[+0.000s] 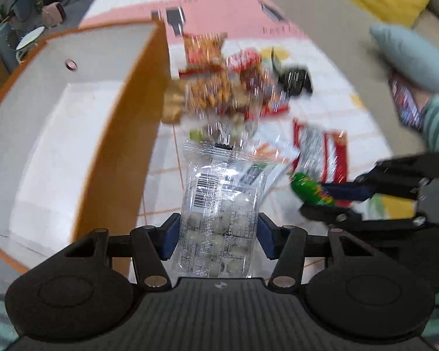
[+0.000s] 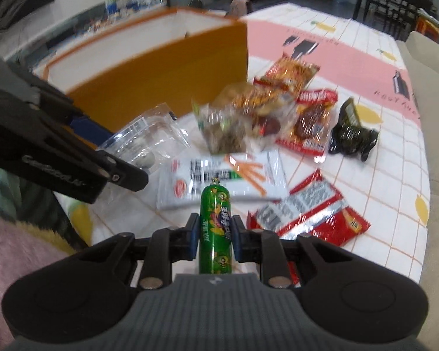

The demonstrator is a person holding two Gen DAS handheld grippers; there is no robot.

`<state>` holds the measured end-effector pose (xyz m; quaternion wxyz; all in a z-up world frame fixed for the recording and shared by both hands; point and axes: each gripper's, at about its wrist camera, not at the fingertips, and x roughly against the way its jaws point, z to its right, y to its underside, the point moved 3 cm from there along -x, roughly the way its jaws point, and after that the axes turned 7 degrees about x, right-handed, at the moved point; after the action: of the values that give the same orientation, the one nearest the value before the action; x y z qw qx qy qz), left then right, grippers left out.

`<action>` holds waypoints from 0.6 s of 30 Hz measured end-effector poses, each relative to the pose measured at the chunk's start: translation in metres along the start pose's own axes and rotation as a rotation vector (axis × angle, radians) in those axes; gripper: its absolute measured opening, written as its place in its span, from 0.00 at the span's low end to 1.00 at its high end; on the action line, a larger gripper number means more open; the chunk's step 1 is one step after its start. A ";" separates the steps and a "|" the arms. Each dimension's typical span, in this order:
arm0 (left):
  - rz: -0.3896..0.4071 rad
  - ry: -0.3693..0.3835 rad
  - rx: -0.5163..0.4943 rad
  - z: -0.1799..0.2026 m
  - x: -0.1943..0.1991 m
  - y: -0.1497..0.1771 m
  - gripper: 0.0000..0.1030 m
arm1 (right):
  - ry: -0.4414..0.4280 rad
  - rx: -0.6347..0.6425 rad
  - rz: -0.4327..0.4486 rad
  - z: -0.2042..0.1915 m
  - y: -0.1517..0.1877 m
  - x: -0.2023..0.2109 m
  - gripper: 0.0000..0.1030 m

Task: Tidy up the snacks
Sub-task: 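Carry both items over the box and open both tools to drop them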

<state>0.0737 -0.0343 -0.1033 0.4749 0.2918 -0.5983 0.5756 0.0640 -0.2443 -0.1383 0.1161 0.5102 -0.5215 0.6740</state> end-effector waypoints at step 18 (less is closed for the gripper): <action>0.088 -0.200 0.021 -0.097 0.084 -0.087 0.61 | -0.162 0.065 0.252 -0.064 -0.145 0.043 0.19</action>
<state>0.1426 0.0612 -0.0029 0.3841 0.3263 -0.6489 0.5700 0.1085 -0.1458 -0.0145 -0.0284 0.4971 -0.5671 0.6561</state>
